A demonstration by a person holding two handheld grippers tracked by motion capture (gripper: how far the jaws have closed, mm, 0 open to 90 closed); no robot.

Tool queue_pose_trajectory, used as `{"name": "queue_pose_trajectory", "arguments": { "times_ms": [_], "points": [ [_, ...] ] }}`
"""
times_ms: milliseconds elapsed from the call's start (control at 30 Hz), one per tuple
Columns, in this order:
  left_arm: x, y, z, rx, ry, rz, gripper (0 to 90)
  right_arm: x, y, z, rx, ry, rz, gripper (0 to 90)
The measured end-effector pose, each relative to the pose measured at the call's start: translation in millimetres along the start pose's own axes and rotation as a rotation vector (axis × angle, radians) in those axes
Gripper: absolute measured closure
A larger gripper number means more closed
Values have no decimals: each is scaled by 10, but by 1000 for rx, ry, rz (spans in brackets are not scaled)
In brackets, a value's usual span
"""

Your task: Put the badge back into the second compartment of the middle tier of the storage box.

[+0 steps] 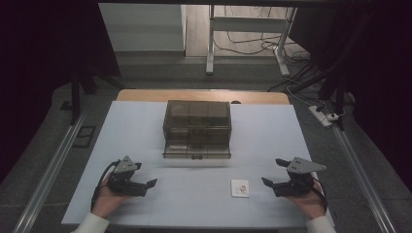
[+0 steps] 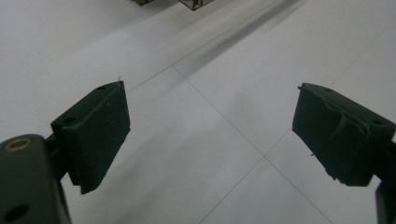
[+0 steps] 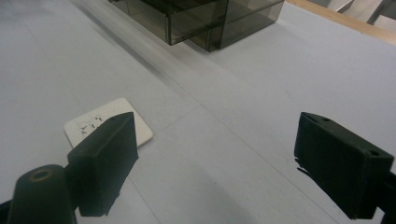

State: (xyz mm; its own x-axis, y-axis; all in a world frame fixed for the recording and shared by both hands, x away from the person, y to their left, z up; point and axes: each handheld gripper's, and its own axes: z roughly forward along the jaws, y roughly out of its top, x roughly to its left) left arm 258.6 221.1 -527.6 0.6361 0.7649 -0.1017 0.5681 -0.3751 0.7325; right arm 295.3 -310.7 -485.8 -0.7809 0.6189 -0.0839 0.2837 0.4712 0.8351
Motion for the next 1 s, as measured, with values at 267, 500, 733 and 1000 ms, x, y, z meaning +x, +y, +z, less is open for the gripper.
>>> {"name": "queue_pose_trajectory", "arguments": {
  "times_ms": [267,500,733,1000],
  "points": [
    [2,0,2,2,0,2,114,45,42,32,4,19,-11,136],
    [2,0,4,3,0,2,114,88,103,71,10,45,-34,137],
    [-1,5,-10,-4,4,-4,114,119,192,142,47,84,-66,140],
    [-5,6,-3,-2,6,-8,114,149,358,294,101,143,-102,140]
  ]
}}
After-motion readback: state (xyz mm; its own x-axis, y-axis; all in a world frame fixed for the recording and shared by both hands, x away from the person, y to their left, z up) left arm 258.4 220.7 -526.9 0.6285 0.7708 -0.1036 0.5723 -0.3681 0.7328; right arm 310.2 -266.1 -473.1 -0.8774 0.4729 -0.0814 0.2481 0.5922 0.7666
